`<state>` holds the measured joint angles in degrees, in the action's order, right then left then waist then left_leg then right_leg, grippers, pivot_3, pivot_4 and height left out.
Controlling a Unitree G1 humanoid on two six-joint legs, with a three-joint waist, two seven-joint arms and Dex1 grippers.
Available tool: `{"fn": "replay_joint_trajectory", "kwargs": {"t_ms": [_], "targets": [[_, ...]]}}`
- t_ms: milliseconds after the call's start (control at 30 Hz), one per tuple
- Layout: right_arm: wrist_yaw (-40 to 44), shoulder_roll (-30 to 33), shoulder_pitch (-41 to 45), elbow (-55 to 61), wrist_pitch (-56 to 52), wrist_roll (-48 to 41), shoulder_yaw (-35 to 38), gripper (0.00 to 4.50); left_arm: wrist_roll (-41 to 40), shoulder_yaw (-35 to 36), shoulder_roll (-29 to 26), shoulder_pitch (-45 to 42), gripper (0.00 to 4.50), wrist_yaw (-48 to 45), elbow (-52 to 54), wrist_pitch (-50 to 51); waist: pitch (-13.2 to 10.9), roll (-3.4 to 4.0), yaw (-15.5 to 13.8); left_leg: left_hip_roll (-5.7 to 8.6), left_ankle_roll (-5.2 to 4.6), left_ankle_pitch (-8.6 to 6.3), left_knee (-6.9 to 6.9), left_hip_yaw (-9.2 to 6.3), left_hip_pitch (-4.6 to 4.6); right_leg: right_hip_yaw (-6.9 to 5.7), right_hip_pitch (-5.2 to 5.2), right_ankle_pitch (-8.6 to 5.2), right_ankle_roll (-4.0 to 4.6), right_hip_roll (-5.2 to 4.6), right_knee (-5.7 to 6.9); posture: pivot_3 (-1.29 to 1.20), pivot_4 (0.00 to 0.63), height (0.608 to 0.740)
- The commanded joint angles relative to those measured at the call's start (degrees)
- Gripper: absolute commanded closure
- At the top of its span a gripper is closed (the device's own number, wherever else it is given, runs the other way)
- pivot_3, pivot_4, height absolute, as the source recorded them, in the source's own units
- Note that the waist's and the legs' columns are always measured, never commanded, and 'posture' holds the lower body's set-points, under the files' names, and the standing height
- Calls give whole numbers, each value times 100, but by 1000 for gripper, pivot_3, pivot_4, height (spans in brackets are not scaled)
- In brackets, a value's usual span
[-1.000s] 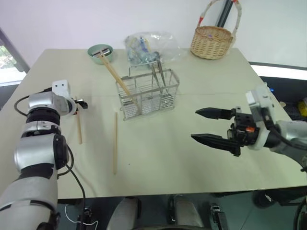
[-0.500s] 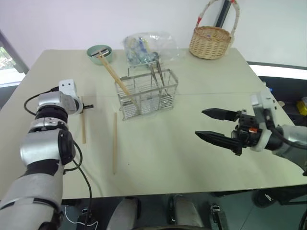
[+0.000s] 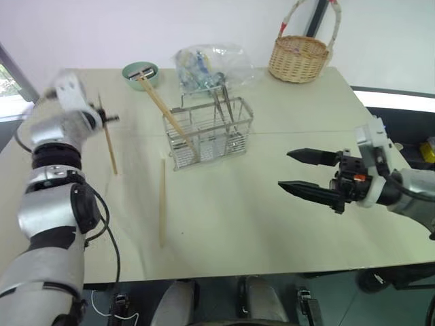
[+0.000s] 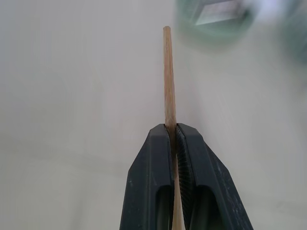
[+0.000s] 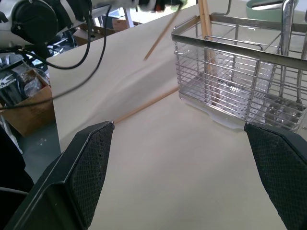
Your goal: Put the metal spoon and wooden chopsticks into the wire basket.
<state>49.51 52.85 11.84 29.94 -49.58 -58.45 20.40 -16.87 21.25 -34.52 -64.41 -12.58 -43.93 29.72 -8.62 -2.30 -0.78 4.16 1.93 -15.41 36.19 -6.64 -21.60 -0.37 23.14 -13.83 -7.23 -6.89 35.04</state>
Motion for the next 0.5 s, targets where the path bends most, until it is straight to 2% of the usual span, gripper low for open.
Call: {"fn": "replay_joint_trajectory", "kwargs": {"t_ms": [33,100,200,500], "targets": [[28,89,41,19,118,2,161,0,-1106,653,26,103,4466,-480,1923,216,0,1,2,0,0,0,0,2,0,0,0,0,0,-2,-1,0,150,681],[36,75,15,73,176,51,177,0,-1793,1046,45,114,4466,-490,2808,603,0,0,5,0,-1,0,2,1,-1,0,0,0,0,-2,-2,0,150,681],[-68,-39,-4,93,222,54,194,0,-2396,1281,110,0,4466,-288,3358,1033,3,10,5,0,-2,-1,2,2,10,1,-9,-1,0,1,0,0,150,681],[-311,-236,-420,374,428,33,304,0,-2361,308,519,392,4466,-451,4138,1105,2,9,-9,-3,-1,3,27,-9,27,-9,-47,-2,0,10,2,0,150,681]]}}
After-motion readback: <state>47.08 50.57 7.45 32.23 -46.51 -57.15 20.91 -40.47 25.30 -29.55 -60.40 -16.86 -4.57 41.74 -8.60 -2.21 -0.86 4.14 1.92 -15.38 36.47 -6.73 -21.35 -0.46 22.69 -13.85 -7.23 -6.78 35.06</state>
